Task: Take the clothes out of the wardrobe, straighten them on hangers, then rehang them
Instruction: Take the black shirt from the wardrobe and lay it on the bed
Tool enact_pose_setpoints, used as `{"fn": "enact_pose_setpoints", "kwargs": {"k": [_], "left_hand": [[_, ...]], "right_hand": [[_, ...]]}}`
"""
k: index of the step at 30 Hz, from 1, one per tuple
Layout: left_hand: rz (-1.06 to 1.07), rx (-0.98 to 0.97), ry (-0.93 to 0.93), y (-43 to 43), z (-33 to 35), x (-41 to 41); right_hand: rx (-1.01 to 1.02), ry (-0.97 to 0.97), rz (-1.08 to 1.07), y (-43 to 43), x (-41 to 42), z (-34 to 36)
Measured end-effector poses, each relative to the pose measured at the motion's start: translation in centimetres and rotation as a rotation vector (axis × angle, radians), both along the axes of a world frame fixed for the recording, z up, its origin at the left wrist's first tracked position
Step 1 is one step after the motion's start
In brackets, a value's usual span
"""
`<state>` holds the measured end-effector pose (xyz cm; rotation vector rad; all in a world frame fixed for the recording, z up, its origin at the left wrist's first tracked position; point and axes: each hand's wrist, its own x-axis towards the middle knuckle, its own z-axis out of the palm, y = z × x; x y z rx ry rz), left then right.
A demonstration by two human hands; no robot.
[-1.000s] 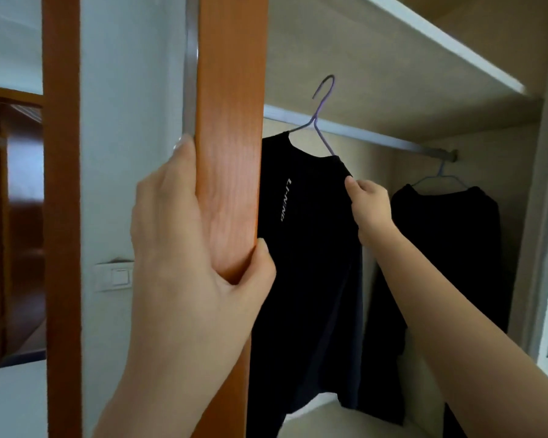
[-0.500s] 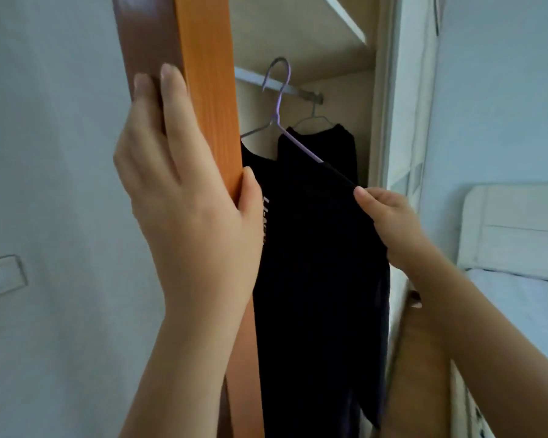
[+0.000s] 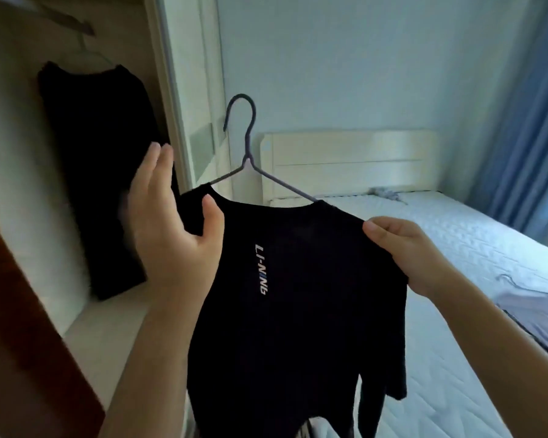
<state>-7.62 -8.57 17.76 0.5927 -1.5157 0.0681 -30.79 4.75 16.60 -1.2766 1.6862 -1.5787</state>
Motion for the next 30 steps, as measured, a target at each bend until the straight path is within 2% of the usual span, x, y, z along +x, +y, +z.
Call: {"fn": "enact_pose_setpoints", "kwargs": {"k": [3,5,7,10,14,19,22,30], "left_hand": [[-0.211,0.451,-0.121,1.4,-2.0,-4.8],[-0.247,0.556,-0.264,2.1,-3.4,-7.6],[-0.316,0.572,-0.392,3.6,-4.9,-10.5],[-0.340,0.492,-0.569,7.1,-7.1,-15.4],[-0.383,0.410,-0.728,15.4,-8.9,-22.8],[-0.610,0.472,-0.771,28.8,-12.8,-29.2],[-0.676,0.511,-0.790,35.9,-15.8,-31.7],[-0.793,0.690,-0.936,45.2,-21.8,-37.4]], "right_hand": [[0.042,0.003,-0.083,7.1,-2.6,-0.9],[0.035,-0.008,-0.148,12.2,-4.4,-1.3],[0.014,-0.042,-0.221,17.7,-6.1,-1.8],[-0.039,-0.098,-0.290,26.8,-8.0,-2.6],[-0.036,-0.137,-0.406,39.8,-10.4,-4.0],[0.002,-0.133,-0.636,54.4,-12.8,-6.8],[0.078,-0.102,-0.737,61.2,-13.9,-8.4],[0.371,0.120,-1.077,71.1,-19.7,-14.8]]}}
